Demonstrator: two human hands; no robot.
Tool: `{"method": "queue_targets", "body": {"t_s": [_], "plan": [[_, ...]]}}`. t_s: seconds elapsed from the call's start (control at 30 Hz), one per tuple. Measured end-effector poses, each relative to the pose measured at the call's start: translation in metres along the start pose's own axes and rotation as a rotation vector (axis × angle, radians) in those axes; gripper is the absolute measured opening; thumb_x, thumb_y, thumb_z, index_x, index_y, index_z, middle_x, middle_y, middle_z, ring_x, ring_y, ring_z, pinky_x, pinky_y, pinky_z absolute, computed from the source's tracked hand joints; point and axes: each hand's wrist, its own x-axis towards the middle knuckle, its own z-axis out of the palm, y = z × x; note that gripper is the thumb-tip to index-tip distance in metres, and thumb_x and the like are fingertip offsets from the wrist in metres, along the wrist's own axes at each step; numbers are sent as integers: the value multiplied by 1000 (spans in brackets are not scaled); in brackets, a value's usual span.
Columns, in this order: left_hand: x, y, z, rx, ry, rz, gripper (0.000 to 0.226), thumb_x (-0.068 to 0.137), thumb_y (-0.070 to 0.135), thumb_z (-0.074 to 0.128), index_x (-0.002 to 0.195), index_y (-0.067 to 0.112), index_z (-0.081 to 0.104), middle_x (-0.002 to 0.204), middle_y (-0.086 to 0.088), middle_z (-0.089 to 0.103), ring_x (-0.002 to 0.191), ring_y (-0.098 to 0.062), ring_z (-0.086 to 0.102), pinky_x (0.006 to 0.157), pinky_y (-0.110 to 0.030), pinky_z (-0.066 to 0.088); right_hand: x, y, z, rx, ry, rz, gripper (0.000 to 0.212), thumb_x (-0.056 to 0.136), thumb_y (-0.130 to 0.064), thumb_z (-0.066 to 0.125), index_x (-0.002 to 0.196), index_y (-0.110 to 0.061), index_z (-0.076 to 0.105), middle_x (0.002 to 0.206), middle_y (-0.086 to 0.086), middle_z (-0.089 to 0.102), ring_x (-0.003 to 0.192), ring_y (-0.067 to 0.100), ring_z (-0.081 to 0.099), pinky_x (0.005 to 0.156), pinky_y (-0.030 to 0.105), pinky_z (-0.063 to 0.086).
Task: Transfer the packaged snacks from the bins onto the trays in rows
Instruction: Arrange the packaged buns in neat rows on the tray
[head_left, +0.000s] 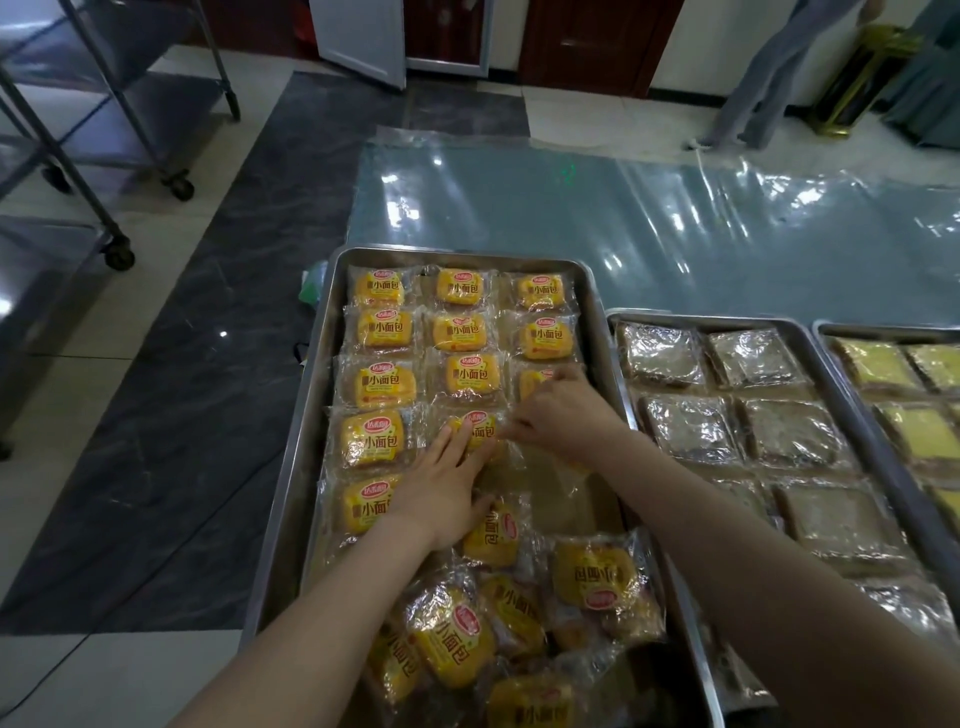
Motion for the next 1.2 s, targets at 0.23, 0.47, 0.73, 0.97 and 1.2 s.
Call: {"method": "queue_targets", "body": {"t_s": [0.23,0.47,0.73,0.97,1.2], "plan": [[-1,-3,3,-20,-3,1,70,93,51,40,147,39,-3,154,7,-23,141,-17,-19,114,-43,8,-34,-18,65,422,465,240,48,90,-44,55,132,-22,49,146,3,40,140,23,27,113,42,20],[-2,-1,2,-13,-10,2,72,92,53,40,146,39,-6,152,7,-25,139,-17,-23,112,-42,1,-58,-17,88,456,237,443,51,87,-31,63,134,-27,44,139,1,44,127,26,39,98,39,41],[-3,-1,2,-16,-14,-5,72,93,53,39,146,39,-8,152,7,-25,139,-17,-23,111,-42,0,-52,-16,92,387,240,364,49,94,-23,51,141,-27,38,152,4,29,141,27,21,106,42,36],[-2,4,-3,4,4,-12,73,93,48,44,147,36,-4,154,3,-20,141,-21,-17,112,-42,0,-44,-14,86,324,243,373,46,96,-21,46,140,-27,38,153,8,29,142,30,19,107,46,35],[-5,13,-6,-37,104,-19,72,92,37,49,147,37,3,155,5,-20,140,-20,-23,112,-45,-1,-41,-16,88,411,271,395,48,98,-28,41,145,-31,29,159,5,13,146,31,5,117,45,19]]}}
